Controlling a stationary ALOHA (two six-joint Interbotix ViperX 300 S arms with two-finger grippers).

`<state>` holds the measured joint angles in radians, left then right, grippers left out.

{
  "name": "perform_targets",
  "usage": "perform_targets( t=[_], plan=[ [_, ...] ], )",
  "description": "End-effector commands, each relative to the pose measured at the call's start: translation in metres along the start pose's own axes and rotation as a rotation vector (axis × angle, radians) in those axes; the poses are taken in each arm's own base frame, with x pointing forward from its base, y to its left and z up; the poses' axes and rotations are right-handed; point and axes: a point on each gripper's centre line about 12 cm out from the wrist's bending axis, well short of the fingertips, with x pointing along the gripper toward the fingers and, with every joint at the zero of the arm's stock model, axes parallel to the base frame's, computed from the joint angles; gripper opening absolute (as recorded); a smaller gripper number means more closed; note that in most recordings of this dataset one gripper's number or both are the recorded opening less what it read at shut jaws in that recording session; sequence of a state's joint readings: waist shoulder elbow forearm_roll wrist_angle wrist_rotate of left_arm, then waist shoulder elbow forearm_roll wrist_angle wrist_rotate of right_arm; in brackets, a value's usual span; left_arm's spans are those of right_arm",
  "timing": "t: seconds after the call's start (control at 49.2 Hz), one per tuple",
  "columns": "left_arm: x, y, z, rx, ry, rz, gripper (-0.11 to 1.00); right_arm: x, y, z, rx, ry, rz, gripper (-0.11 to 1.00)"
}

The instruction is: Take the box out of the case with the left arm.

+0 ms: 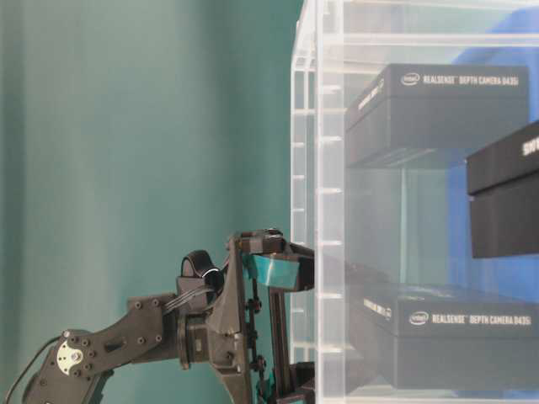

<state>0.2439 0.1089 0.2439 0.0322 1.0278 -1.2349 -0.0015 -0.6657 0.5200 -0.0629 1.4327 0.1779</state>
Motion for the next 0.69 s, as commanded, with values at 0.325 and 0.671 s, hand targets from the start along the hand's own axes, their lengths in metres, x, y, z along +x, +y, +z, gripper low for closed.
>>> perform_targets(
  t=[0.325, 0.671],
  plan=[
    [0.0074, 0.0086, -0.0045, -0.003, 0.01, 0.016, 0.92, -0.0022, 0.0001, 0.0013, 0.0, -0.012, 0.002, 0.0],
    [0.0062, 0.0079, -0.0111, -0.032, 0.022, 0.016, 0.6, -0.0022, 0.0001, 0.0013, 0.0, -0.012, 0.002, 0.0]
  ],
)
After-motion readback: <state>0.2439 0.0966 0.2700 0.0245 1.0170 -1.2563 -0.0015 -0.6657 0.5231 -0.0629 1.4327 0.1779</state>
